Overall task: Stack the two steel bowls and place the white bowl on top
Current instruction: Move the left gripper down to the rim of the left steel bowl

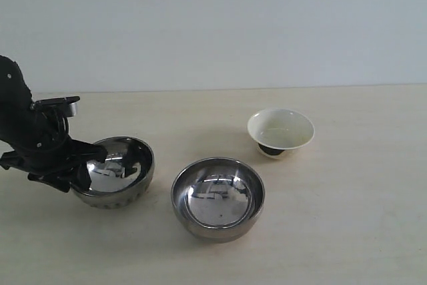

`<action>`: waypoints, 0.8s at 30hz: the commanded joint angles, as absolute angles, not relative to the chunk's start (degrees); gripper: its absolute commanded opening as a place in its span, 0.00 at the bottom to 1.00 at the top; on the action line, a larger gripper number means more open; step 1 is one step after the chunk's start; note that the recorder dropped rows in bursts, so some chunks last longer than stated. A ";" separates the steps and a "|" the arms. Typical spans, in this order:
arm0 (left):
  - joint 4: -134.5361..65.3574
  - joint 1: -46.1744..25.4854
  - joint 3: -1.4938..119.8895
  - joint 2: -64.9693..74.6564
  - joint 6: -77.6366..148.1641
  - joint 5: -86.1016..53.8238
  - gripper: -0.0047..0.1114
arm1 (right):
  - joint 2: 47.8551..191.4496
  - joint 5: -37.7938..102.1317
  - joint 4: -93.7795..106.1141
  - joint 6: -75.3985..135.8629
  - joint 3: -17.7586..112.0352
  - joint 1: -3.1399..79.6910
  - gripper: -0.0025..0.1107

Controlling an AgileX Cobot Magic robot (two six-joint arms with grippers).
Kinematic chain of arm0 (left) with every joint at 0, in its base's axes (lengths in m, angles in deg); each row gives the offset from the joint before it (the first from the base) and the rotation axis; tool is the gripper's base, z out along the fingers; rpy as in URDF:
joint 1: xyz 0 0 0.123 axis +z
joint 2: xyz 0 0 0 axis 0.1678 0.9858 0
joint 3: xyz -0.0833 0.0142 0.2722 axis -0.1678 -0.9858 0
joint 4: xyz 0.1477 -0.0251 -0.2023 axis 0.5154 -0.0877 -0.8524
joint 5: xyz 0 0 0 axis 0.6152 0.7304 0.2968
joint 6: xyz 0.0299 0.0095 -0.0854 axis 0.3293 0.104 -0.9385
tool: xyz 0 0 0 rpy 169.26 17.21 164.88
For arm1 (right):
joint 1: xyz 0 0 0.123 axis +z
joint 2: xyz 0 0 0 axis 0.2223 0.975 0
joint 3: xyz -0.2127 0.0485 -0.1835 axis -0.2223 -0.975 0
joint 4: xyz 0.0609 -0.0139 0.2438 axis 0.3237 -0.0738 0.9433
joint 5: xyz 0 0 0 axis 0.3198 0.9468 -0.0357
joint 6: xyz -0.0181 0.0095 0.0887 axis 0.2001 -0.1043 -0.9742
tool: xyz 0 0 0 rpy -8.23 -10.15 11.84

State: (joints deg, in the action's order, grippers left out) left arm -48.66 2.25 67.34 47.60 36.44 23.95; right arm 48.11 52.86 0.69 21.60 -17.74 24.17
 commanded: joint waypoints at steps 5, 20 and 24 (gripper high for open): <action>-49.14 2.46 67.09 49.33 38.27 23.19 0.24 | 47.86 52.57 0.52 21.76 -17.76 23.80 0.02; -49.14 2.46 67.09 49.20 40.30 26.15 0.07 | 47.86 52.57 0.52 21.76 -17.76 23.80 0.02; -49.14 2.46 67.09 47.95 40.41 27.21 0.07 | 47.86 52.57 0.52 21.76 -17.76 23.80 0.02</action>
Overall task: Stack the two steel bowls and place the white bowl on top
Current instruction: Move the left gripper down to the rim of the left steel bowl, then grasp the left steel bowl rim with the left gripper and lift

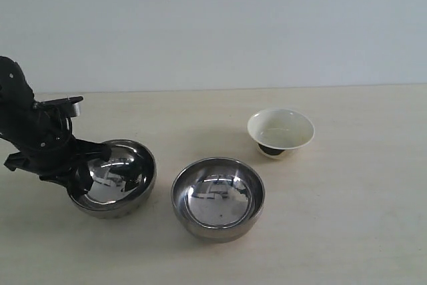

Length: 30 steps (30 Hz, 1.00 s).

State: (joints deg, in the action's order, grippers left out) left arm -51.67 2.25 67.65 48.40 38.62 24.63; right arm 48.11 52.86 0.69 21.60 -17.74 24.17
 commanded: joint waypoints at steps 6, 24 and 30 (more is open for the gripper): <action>-49.14 2.46 67.09 44.93 40.85 29.41 0.07 | 47.86 52.57 0.52 21.76 -17.76 23.80 0.02; -59.97 2.46 67.23 38.52 46.54 33.63 0.07 | 47.86 52.57 0.52 21.76 -17.76 23.80 0.02; -66.60 1.64 67.33 38.39 49.06 33.85 0.07 | 47.86 52.57 0.52 21.76 -17.76 23.80 0.02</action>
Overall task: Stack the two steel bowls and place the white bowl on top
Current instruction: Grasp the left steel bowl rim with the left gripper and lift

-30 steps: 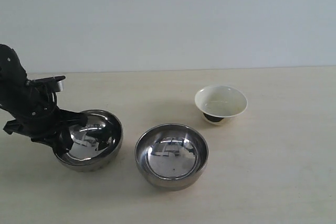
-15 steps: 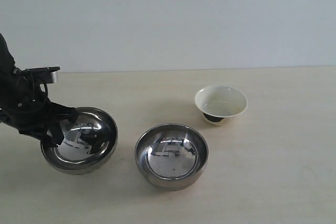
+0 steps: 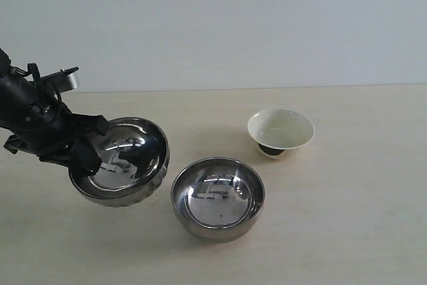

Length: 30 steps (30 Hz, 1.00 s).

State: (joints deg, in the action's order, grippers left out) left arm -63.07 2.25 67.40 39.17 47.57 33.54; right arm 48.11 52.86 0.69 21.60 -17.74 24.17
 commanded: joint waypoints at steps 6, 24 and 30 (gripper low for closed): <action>-66.63 -1.41 69.77 38.39 49.22 35.05 0.07 | 47.86 52.57 0.52 21.76 -17.76 23.80 0.02; -65.43 -7.28 79.31 38.39 42.36 41.54 0.07 | 47.86 52.57 0.52 21.76 -17.76 23.80 0.02; -61.97 -7.41 81.84 40.57 38.90 46.53 0.07 | 47.86 52.57 0.52 21.76 -17.76 23.80 0.02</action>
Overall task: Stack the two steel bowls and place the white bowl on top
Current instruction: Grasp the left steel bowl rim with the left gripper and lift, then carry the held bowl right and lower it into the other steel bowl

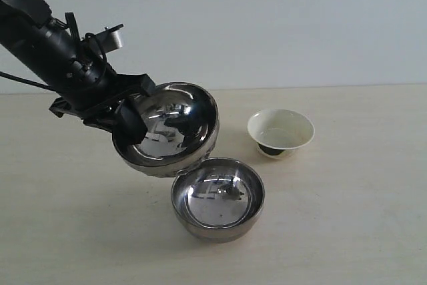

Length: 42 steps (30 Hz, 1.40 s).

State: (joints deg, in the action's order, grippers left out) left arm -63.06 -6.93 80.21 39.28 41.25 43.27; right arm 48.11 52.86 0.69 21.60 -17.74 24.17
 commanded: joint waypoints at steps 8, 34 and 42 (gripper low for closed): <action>-62.17 -11.14 86.85 45.37 38.06 47.70 0.07 | 47.86 52.57 0.52 21.76 -17.76 23.80 0.02; -60.45 -14.34 92.83 54.75 35.30 48.21 0.07 | 47.86 52.57 0.52 21.76 -17.76 23.80 0.02; -60.01 -16.15 92.83 57.38 35.48 47.91 0.07 | 47.86 52.57 0.52 21.76 -17.76 23.80 0.02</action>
State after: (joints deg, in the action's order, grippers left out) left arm -59.84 -15.49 92.39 57.04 35.81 47.89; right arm 48.11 52.86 0.69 21.60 -17.74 24.17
